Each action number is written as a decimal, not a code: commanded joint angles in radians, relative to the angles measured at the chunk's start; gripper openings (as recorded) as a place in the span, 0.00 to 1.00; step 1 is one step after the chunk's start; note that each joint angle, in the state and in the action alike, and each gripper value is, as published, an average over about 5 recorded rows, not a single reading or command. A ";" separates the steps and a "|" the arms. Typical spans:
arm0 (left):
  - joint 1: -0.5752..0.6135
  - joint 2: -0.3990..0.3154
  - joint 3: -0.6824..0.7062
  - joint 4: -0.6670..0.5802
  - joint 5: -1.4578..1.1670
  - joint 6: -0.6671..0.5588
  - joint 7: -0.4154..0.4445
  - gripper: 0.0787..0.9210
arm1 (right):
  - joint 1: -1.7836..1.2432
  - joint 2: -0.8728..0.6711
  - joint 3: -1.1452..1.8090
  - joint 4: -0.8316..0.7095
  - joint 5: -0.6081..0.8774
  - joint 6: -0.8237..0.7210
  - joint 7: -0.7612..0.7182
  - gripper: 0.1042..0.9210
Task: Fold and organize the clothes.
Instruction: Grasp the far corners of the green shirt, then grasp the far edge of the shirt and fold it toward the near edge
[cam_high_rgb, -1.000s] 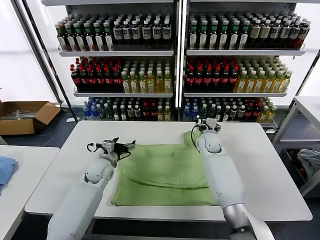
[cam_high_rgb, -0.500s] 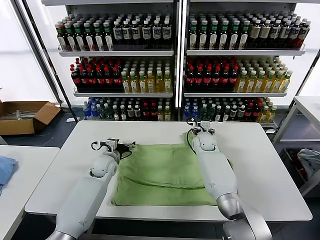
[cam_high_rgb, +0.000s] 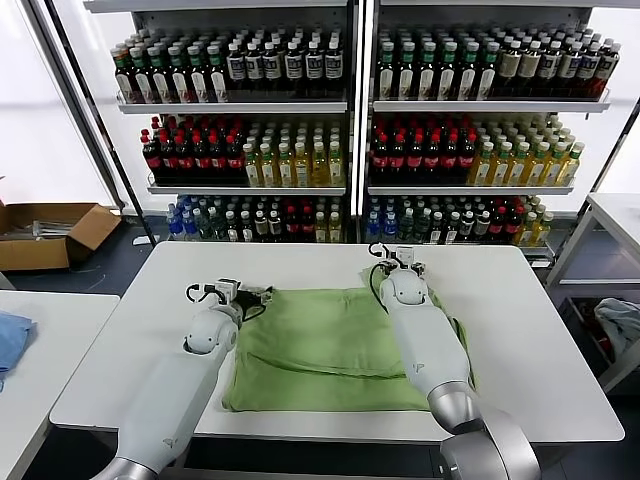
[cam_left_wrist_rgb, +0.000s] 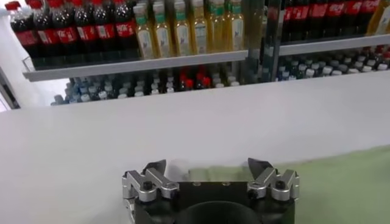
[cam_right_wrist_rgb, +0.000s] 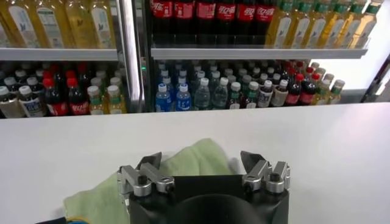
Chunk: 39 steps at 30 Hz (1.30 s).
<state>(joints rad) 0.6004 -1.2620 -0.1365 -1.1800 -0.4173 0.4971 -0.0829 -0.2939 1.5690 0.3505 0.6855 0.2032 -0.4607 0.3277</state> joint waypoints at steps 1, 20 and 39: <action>0.026 0.002 0.002 -0.025 -0.005 0.022 0.003 0.81 | -0.007 -0.003 0.000 0.006 0.000 -0.015 0.001 0.80; 0.115 -0.008 -0.032 -0.095 -0.019 0.021 0.010 0.16 | -0.100 -0.029 -0.005 0.191 0.022 -0.070 0.016 0.16; 0.198 0.017 -0.095 -0.369 -0.020 -0.132 -0.039 0.02 | -0.335 -0.175 -0.015 0.763 0.154 -0.079 0.044 0.00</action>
<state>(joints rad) 0.7480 -1.2586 -0.2086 -1.3935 -0.4374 0.4276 -0.1066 -0.5023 1.4577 0.3350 1.1432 0.3104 -0.5431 0.3647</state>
